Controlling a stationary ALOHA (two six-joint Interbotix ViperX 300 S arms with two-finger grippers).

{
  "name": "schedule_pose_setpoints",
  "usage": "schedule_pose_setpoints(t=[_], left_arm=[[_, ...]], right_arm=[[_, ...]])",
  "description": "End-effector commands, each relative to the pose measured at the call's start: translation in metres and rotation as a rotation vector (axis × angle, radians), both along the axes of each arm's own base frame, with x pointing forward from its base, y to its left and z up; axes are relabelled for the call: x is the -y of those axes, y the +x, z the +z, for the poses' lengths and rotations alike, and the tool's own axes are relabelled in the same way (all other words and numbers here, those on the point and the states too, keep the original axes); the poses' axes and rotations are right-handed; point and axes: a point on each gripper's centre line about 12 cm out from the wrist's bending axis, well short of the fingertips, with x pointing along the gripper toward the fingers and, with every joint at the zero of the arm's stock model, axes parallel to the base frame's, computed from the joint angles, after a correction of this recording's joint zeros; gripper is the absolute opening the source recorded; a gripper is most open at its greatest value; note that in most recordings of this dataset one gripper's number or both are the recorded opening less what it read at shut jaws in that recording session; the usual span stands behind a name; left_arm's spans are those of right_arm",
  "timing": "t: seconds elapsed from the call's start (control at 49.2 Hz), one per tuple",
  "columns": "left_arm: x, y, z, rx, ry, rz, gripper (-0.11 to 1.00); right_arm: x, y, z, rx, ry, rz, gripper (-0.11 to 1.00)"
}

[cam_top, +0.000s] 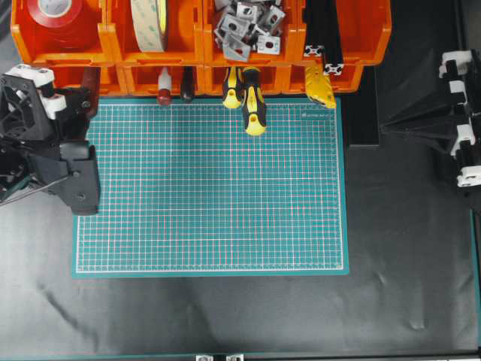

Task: Pick scraper from container rack with left arm.
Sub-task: 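Close the left gripper on the brown handle and pull the scraper out, then carry the scraper with the left gripper over the cutting mat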

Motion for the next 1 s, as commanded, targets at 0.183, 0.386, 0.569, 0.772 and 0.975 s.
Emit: schedule_pose_setpoints(t=[0.183, 0.386, 0.569, 0.772, 0.975], left_arm=[[0.015, 0.011, 0.038, 0.086, -0.02, 0.005, 0.31], [0.035, 0.003, 0.077, 0.113, 0.0, 0.044, 0.24], [0.057, -0.006, 0.11, 0.134, -0.009, 0.01, 0.2], [0.099, -0.01, 0.152, 0.153, -0.033, -0.103, 0.2], [0.142, 0.019, 0.157, 0.131, -0.004, -0.281, 0.2]], right_arm=[[-0.001, 0.001, 0.006, 0.015, 0.005, 0.002, 0.01], [-0.001, 0.001, 0.007, 0.024, 0.007, 0.002, 0.01], [-0.001, 0.0, 0.011, 0.041, 0.008, 0.002, 0.01], [0.0, -0.002, 0.017, 0.066, 0.009, 0.002, 0.01], [-0.001, -0.004, 0.018, 0.068, 0.024, 0.0, 0.01]])
